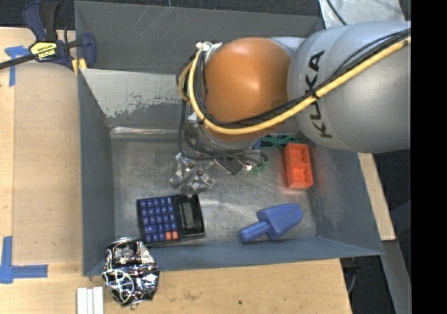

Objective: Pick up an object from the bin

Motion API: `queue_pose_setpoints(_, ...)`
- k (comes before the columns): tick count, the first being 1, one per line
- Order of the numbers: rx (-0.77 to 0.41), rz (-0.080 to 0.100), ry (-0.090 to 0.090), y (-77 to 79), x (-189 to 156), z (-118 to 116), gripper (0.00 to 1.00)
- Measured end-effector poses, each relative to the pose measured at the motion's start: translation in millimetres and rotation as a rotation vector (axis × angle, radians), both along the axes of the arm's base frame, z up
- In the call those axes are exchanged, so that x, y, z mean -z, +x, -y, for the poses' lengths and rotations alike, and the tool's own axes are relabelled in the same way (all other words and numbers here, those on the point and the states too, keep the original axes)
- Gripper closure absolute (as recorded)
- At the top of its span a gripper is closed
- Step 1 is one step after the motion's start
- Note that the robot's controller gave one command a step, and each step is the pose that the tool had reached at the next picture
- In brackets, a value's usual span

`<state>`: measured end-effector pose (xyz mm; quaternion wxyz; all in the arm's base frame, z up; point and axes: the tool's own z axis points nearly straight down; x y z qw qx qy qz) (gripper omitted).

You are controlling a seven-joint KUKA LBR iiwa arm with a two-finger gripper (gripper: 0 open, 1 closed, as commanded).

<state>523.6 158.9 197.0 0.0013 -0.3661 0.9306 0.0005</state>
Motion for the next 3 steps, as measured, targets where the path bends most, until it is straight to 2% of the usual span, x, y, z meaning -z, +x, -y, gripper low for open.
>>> queue_pose_setpoints(1,-0.152,0.009,0.000,1.3,21.2,-1.5,1.00)
queue_pose_setpoints(2,-0.421,-0.004,-0.002,-5.1,66.5,-2.8,1.00)
queue_pose_setpoints(3,-0.521,0.002,-0.001,-9.7,-90.2,51.2,1.00)
